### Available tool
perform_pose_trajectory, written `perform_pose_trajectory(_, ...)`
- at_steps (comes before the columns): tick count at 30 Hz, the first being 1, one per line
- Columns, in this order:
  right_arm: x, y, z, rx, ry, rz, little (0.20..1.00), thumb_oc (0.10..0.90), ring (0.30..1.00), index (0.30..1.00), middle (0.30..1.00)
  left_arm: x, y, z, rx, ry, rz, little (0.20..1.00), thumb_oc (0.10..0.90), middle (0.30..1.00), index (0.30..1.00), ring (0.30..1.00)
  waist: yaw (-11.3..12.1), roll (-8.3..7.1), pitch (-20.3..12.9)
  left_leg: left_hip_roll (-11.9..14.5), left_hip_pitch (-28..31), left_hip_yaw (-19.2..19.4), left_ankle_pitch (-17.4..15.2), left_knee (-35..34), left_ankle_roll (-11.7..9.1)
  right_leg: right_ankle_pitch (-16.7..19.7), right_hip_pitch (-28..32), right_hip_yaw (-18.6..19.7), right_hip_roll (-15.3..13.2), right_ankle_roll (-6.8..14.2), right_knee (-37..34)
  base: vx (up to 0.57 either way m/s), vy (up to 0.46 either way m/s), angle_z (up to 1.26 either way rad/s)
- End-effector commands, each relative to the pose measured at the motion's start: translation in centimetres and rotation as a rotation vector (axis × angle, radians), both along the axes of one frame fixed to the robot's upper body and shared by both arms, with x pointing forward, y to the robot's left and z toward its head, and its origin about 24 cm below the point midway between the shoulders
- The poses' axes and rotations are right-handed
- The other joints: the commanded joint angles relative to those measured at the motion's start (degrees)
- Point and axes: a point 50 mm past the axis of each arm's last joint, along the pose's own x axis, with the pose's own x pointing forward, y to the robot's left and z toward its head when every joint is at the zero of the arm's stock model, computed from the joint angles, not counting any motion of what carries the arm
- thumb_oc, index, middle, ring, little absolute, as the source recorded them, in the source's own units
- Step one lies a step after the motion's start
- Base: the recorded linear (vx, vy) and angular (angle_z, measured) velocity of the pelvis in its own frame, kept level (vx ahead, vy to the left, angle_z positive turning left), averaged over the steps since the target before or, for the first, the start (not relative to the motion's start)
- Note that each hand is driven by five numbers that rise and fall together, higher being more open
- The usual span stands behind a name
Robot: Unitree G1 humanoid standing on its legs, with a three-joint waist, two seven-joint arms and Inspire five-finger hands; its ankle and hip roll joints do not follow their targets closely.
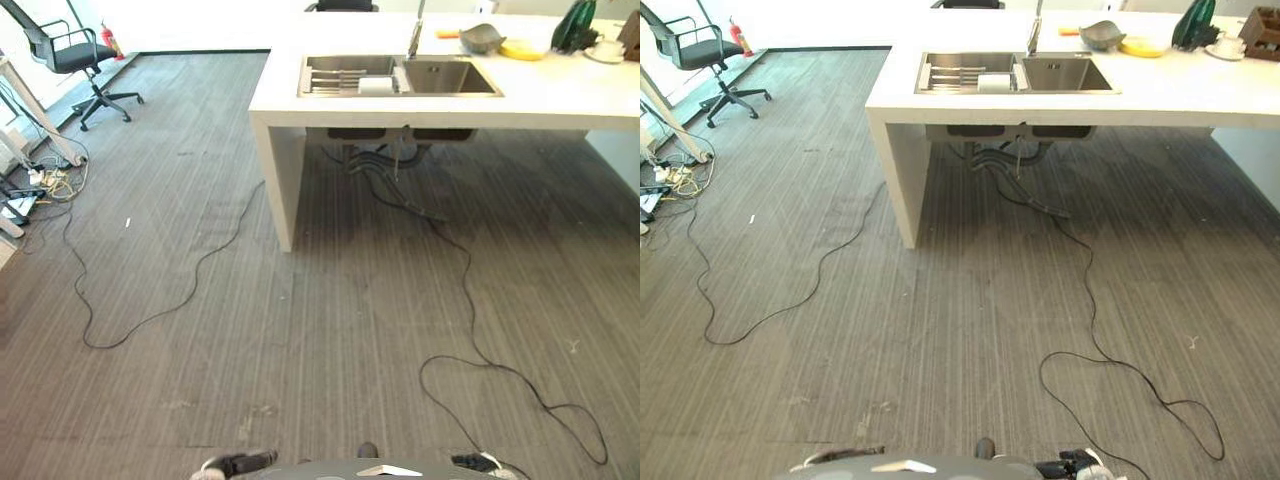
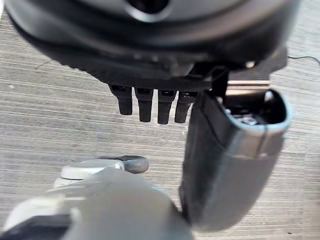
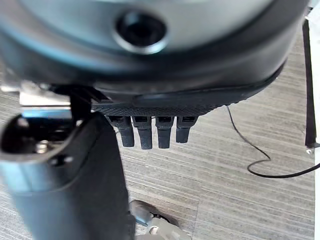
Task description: Place the dishes in the dishwasher.
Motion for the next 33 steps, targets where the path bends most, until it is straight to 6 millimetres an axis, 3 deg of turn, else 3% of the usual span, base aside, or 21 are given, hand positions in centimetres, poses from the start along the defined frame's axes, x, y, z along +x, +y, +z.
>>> perform_pose_trajectory(1,1.5,-1.7,0.7,-0.068,-0.031,0.050,0.900,0.800,0.900,0.900,0.900,0.3,-0.2,0.0,0.016,0.023,-0.025,0.900,0.800,0.900,0.900,0.900,-0.1,-2.10,0.2,0.8,-1.0,0.2,0.2,-2.3,-3.2,-7.0,3.4,-0.1,-4.9,7.7,0.9,-0.02,-0.003,-0.06)
perform_pose_trajectory(11,2.6,-3.1,1.7,-0.108,-0.153,-0.027,0.900,0.800,0.900,0.900,0.900,1.7,0.1,0.3,0.019,-0.076,0.092,0.900,0.800,0.900,0.900,0.900,-0.5,-1.97,0.6,1.0,-1.3,0.2,0.3,-2.3,-3.4,-6.9,3.1,-0.1,-4.9,7.7,0.9,0.00,-0.001,-0.01)
perform_pose_trajectory(13,3.3,-4.0,2.3,-0.090,-0.263,-0.197,0.900,0.800,0.900,0.900,0.900,1.8,0.0,0.4,0.006,-0.105,0.159,0.900,0.800,0.900,0.900,0.900,-0.9,-1.94,0.4,1.0,-1.2,0.4,0.3,-2.3,-3.4,-6.9,3.1,0.0,-4.8,7.7,0.9,0.00,0.000,0.00)
perform_pose_trajectory(21,2.8,-4.2,2.3,-0.067,-0.291,-0.310,0.900,0.800,0.900,0.900,0.900,1.6,-0.4,0.3,-0.013,-0.114,0.186,0.900,0.800,0.900,0.900,0.900,-1.4,-1.84,0.2,1.1,-1.2,0.7,0.1,-2.3,-3.4,-6.9,3.0,0.1,-4.9,7.7,0.9,0.00,0.001,-0.02)
perform_pose_trajectory(22,5.0,-2.6,2.3,-0.046,-0.350,-0.300,0.900,0.800,0.900,0.900,0.900,2.0,-0.8,0.3,-0.007,-0.125,0.156,0.900,0.800,0.900,0.900,0.900,-1.1,-1.70,0.0,1.2,-1.2,0.7,0.0,-2.3,-3.4,-6.8,3.0,0.1,-4.9,7.6,0.9,0.00,0.000,0.00)
perform_pose_trajectory(23,5.0,-2.5,2.3,-0.046,-0.351,-0.300,0.900,0.800,0.900,0.900,0.900,2.0,-0.7,0.3,-0.006,-0.126,0.157,0.900,0.800,0.900,0.900,0.900,-1.2,-1.76,0.1,1.2,-1.2,0.7,0.0,-2.3,-3.4,-6.8,3.0,0.1,-4.9,7.6,0.9,0.01,0.007,-0.04)
perform_pose_trajectory(24,5.7,-0.6,1.9,0.023,-0.375,-0.288,0.900,0.800,0.900,0.900,0.900,1.8,-1.2,0.2,-0.008,-0.121,0.175,0.900,0.800,0.900,0.900,0.900,-0.7,-1.59,-0.1,1.1,-1.2,0.5,0.0,-2.3,-3.3,-7.1,3.2,-0.2,-5.0,7.6,0.9,0.01,0.004,-0.05)
perform_pose_trajectory(29,5.9,0.4,1.8,0.086,-0.408,-0.381,0.900,0.800,0.900,0.900,0.900,2.8,-1.7,0.5,-0.031,-0.210,0.266,0.900,0.800,0.900,0.900,0.900,-0.4,-1.67,-0.2,1.1,-1.0,0.1,-0.1,-2.3,-3.3,-7.4,3.4,-0.5,-5.0,7.5,0.9,0.00,-0.007,0.03)
perform_pose_trajectory(33,5.1,0.7,1.4,0.114,-0.383,-0.419,0.900,0.800,0.900,0.900,0.900,2.2,-2.0,0.2,-0.063,-0.197,0.302,0.900,0.800,0.900,0.900,0.900,-0.1,-1.79,-0.2,1.2,-1.1,-0.2,0.1,-2.3,-3.4,-7.5,3.5,-0.8,-4.7,7.3,0.9,0.00,-0.021,0.05)
